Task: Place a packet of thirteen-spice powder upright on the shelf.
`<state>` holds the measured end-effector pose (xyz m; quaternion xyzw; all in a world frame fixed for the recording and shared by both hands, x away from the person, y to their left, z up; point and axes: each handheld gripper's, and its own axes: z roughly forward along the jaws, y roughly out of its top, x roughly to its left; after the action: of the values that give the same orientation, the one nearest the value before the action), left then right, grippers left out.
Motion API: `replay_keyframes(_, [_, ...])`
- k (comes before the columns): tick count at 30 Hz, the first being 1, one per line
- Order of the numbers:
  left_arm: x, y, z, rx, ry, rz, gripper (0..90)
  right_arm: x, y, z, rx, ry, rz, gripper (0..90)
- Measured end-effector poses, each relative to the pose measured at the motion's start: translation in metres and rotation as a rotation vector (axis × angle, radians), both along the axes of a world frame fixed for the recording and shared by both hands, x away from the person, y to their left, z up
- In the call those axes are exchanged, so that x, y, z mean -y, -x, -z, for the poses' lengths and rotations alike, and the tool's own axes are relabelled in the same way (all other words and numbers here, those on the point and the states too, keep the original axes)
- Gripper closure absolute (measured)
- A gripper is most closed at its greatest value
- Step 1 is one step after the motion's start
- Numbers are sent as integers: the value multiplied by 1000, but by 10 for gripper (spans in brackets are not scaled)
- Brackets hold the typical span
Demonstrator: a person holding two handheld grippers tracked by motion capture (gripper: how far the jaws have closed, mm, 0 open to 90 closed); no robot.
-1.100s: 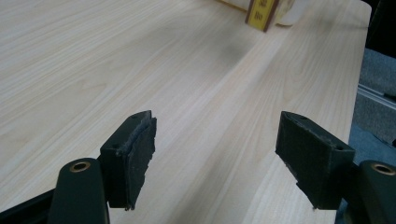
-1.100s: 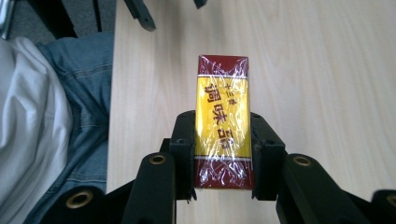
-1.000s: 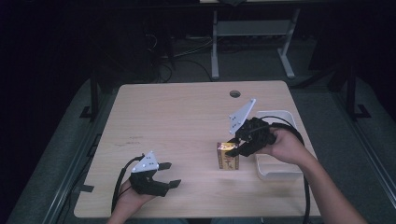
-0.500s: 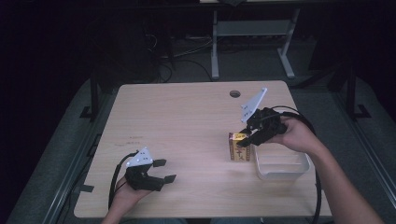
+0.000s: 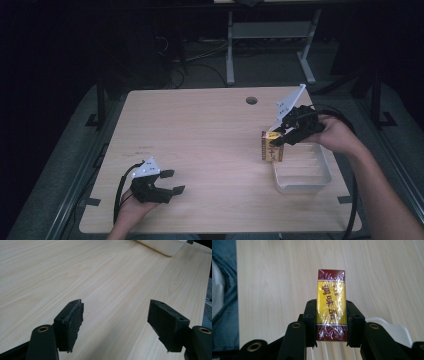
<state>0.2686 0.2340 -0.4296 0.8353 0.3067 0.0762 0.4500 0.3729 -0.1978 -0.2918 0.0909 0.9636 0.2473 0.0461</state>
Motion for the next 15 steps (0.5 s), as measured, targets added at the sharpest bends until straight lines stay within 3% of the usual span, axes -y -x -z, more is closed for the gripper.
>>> replay_keyframes(8, [-4,-2,1,-6,8,-16,277,22,-5,-6,26,17,18,667])
replay_keyframes(15, [-6,-5,1,-17,22,-23,278,32,-6,-2,20,46,22,667])
